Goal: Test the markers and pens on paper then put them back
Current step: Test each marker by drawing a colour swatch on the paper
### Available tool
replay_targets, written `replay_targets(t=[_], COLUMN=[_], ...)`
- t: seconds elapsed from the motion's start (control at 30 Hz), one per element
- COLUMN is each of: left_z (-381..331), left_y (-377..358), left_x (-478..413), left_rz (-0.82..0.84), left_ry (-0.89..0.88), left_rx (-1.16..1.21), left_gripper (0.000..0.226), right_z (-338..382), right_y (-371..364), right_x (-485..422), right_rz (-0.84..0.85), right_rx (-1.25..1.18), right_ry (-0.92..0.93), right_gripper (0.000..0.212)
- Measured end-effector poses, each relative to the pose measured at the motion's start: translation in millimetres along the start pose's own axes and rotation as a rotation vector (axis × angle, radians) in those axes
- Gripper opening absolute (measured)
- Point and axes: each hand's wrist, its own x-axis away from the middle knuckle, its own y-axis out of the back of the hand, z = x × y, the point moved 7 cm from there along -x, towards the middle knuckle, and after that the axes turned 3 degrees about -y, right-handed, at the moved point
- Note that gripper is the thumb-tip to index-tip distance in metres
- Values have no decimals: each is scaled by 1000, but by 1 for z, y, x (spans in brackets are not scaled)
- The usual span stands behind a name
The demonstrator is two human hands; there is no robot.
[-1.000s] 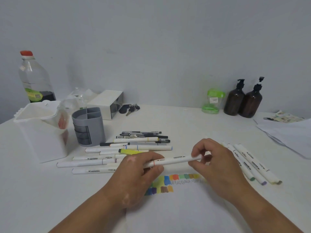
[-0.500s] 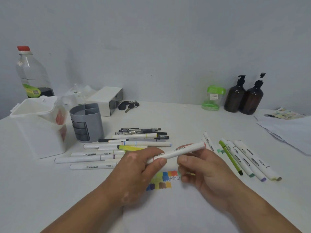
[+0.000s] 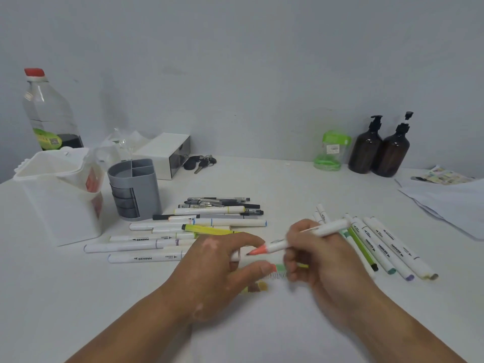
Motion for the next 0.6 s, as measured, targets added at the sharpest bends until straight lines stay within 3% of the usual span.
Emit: replay_targets(t=[0.1, 0.23, 0.33, 0.43, 0.6], left_z=[12, 18, 18, 19, 19], left_y=[5, -3, -9, -13, -15], left_x=[2, 5, 6, 6, 5], left_rz=[3, 115, 158, 218, 241], left_ry=[76, 152, 167, 187, 196], left_rx=[-183, -311, -352, -369, -401], left_gripper=[49, 64, 68, 66, 60], right_z=[16, 1, -10, -14, -13], right_y=[30, 29, 13, 9, 16], right_x=[0, 9, 14, 15, 15], right_rz=[-136, -40, 34, 0, -79], right_rx=[-44, 62, 264, 514, 609], right_ry=[58, -57, -70, -20, 12], right_gripper=[8, 19, 13, 10, 9])
